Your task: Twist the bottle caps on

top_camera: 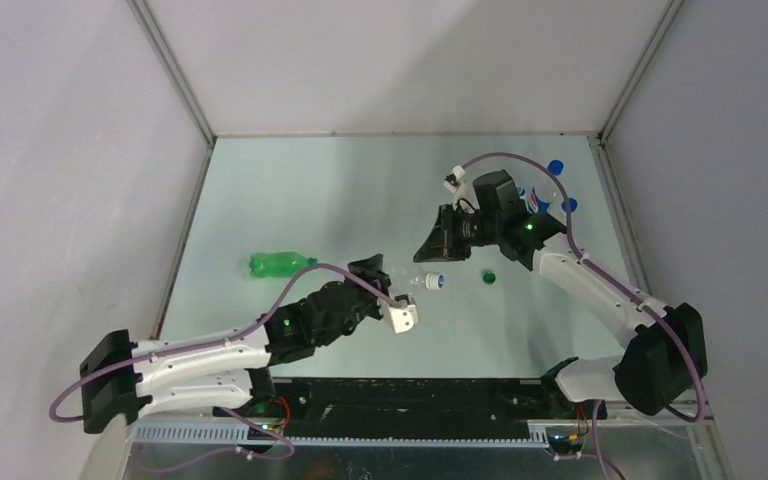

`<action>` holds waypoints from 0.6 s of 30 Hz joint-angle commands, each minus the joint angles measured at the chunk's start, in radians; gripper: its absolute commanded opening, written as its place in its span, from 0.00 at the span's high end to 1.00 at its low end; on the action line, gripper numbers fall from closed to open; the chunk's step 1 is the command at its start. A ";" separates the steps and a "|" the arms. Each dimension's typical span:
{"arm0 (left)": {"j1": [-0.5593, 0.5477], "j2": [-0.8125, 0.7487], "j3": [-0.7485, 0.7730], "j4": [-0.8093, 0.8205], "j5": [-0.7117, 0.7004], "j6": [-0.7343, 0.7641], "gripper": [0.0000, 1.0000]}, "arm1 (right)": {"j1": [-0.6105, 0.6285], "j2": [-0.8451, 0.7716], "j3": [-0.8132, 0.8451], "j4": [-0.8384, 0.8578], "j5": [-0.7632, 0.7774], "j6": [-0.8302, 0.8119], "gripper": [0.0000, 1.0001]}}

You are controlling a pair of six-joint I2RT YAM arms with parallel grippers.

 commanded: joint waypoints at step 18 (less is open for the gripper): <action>0.295 -0.106 0.208 -0.462 0.559 -0.174 1.00 | 0.010 -0.336 0.031 0.003 -0.107 -0.919 0.34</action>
